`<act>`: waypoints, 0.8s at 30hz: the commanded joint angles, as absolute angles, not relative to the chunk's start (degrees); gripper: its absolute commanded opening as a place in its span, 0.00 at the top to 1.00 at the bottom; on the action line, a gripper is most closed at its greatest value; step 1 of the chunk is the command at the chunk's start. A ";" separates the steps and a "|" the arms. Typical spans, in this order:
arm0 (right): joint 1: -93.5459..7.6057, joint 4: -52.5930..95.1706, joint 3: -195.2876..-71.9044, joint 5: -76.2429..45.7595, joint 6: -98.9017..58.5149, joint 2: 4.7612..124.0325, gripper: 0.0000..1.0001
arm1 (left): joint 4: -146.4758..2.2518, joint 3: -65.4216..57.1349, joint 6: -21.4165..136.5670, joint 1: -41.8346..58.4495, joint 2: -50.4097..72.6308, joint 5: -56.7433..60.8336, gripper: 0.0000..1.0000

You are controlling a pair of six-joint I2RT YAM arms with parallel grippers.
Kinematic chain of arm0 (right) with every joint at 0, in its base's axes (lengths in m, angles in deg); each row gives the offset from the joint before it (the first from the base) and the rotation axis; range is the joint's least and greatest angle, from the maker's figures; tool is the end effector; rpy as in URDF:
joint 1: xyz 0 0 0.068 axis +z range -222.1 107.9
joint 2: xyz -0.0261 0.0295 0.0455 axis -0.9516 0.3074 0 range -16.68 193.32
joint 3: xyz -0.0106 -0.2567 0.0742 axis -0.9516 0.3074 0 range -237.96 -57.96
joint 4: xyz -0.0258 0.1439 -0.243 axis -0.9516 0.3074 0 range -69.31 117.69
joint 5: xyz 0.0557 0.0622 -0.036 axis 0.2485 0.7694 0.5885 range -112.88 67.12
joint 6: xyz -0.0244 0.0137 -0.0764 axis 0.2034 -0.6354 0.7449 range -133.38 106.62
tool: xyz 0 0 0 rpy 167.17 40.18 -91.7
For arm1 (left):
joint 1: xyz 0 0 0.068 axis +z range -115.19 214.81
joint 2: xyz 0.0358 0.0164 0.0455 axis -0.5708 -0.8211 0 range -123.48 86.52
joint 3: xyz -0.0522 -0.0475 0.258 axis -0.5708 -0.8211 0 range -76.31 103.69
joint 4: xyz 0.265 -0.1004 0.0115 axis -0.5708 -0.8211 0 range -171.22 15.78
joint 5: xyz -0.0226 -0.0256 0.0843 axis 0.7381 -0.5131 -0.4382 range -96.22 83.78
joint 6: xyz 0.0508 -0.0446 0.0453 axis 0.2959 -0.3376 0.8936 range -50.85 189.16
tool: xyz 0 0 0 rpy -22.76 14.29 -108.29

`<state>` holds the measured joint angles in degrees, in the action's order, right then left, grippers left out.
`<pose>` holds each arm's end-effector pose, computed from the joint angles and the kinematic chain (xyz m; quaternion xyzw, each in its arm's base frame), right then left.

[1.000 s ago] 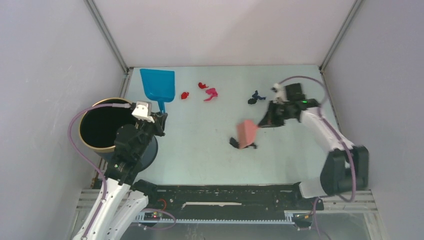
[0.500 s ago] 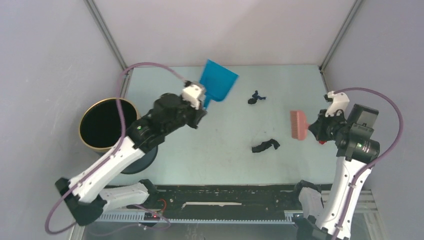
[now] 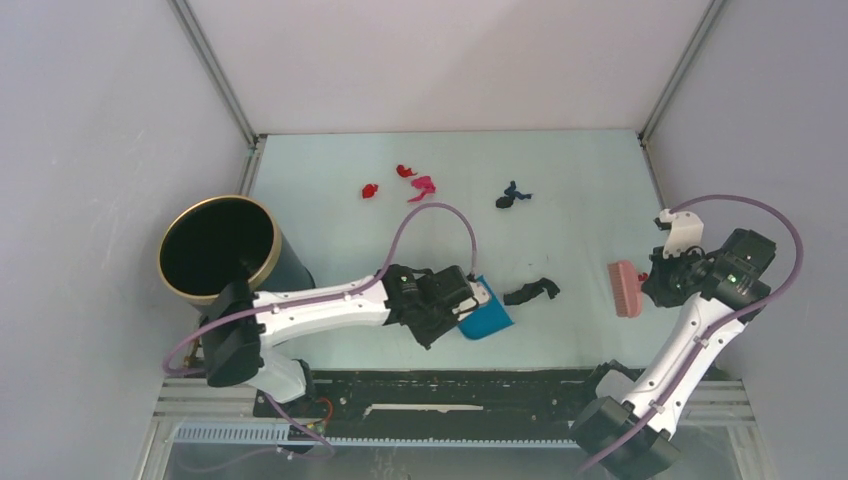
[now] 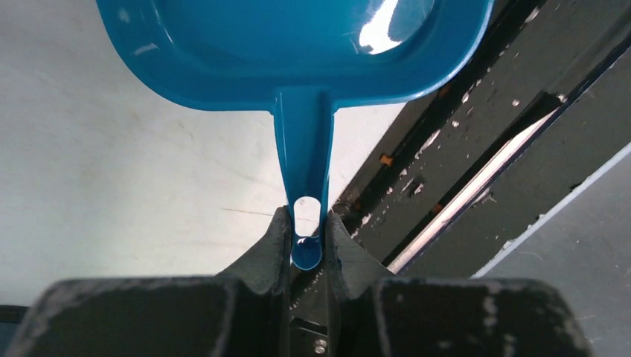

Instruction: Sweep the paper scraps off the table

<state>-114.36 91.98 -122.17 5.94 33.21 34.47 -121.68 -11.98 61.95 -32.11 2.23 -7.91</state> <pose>0.1542 -0.0942 0.3184 -0.1032 0.9283 -0.0146 0.3569 0.1284 -0.2960 0.2020 0.4856 0.8519 -0.1064 0.1650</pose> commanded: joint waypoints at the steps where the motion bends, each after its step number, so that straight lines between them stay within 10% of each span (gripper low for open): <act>1: -114.70 92.39 -120.93 9.14 35.39 35.68 1.00 | -127.20 -11.11 57.67 -34.01 0.12 -6.67 1.00; 13: -114.71 91.80 -120.78 11.68 34.70 36.82 1.00 | -120.04 -8.12 58.47 -34.47 -12.83 -6.07 0.81; 18: -115.19 92.70 -120.07 11.58 35.58 36.40 1.00 | -110.26 -12.57 56.15 -34.78 -10.74 -8.11 0.47; 24: -115.74 92.13 -116.56 11.56 36.28 34.77 1.00 | -92.90 -24.56 51.37 -37.22 -3.72 -14.60 0.42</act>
<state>-115.10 92.22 -118.01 10.24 34.94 36.05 -106.29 -19.08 55.53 -35.43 -9.64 -9.59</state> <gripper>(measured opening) 0.076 0.584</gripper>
